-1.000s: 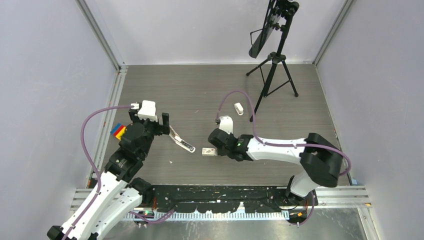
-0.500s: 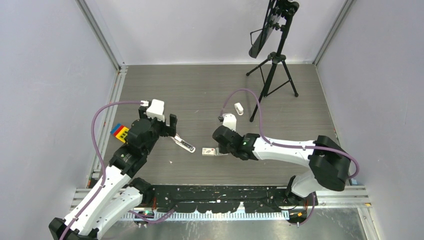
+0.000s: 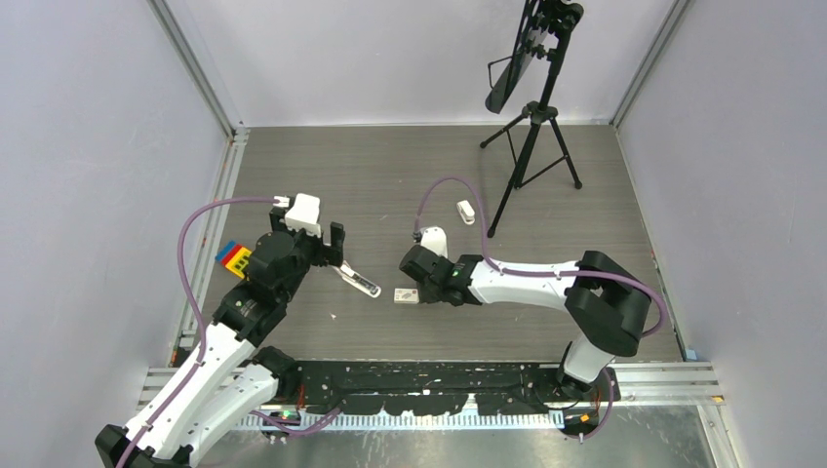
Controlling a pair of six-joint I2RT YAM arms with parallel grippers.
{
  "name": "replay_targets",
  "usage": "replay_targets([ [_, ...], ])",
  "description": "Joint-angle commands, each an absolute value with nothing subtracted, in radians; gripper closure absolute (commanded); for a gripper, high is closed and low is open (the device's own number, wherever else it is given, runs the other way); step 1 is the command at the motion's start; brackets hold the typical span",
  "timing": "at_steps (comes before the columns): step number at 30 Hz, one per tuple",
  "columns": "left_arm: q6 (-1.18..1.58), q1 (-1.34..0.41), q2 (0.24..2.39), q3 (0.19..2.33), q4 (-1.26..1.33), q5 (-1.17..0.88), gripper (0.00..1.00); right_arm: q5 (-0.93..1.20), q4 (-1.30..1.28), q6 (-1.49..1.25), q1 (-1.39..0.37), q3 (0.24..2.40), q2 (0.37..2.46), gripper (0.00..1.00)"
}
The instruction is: Load the staples into the stapler
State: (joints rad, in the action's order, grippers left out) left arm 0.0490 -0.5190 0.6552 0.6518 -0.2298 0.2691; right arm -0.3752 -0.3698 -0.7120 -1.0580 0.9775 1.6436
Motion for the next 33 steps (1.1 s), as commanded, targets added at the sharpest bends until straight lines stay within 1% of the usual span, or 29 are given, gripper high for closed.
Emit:
replay_targets([
  [1, 0.051, -0.523, 0.646, 0.689, -0.222, 0.278, 0.15, -0.363, -0.371, -0.71, -1.058, 1.024, 1.662, 0.69],
  [15, 0.049, -0.524, 0.646, 0.688, -0.222, 0.285, 0.15, -0.365, -0.383, -0.698, -1.058, 1.045, 1.7, 0.66],
  [28, 0.048, -0.526, 0.647, 0.687, -0.222, 0.285, 0.15, -0.411, -0.416, -0.69, -1.07, 1.069, 1.725, 0.66],
  [33, 0.048, -0.526, 0.647, 0.687, -0.221, 0.286, 0.15, -0.436, -0.447, -0.684, -1.077, 1.083, 1.729, 0.68],
])
